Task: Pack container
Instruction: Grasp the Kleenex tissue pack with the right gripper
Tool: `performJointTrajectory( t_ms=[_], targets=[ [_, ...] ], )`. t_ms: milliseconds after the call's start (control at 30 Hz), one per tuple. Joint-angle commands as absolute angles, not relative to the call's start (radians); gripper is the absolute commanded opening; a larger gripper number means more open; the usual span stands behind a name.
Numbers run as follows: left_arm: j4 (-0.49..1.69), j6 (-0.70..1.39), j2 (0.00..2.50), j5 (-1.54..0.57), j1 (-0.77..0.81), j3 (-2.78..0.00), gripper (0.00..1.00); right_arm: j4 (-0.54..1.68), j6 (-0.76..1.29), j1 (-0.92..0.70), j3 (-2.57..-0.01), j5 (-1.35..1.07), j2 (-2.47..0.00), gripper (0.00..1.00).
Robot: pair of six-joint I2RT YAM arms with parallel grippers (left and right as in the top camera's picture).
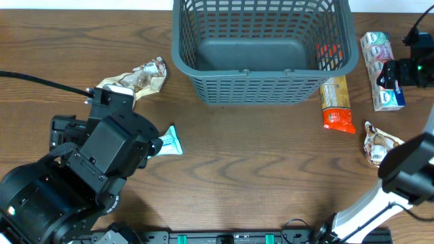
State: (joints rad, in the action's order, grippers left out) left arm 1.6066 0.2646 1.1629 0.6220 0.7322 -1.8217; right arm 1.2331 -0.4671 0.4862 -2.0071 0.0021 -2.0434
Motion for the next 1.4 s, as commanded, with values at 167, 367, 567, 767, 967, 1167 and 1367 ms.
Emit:
performJointTrajectory(
  t_ms=[167,367,567,767,967,1167,1367],
  targets=[
    [1.689,0.266,1.162,0.488,0.731,-1.816,0.99,1.198,-0.506,0.490,-2.005,0.097,-2.160,0.99],
    [1.689,0.266,1.163,0.490,0.731,-1.816,0.99,1.118,-0.501,0.488,-2.005,0.074,-2.164,0.99],
    [1.689,0.266,1.163,0.490,0.731,-1.816,0.98,1.041,-0.474,0.488,-2.005,-0.007,-2.168,0.99],
    [1.689,0.266,1.163,0.490,0.731,-1.816,0.99,0.926,-0.380,0.483,-2.005,-0.027,-2.213,0.99],
    [1.689,0.267,1.163,0.468,0.731,-1.816,0.99,0.905,-0.371,0.485,-2.005,-0.028,-2.257,0.99],
    [1.689,0.266,1.163,0.471,0.731,-1.816,0.98,0.894,-0.376,0.485,-2.005,-0.027,-2.308,0.99],
    [1.689,0.267,1.163,0.470,0.731,-1.816,0.99,0.875,-0.366,0.496,-2.005,-0.031,-2.358,0.99]
  ],
)
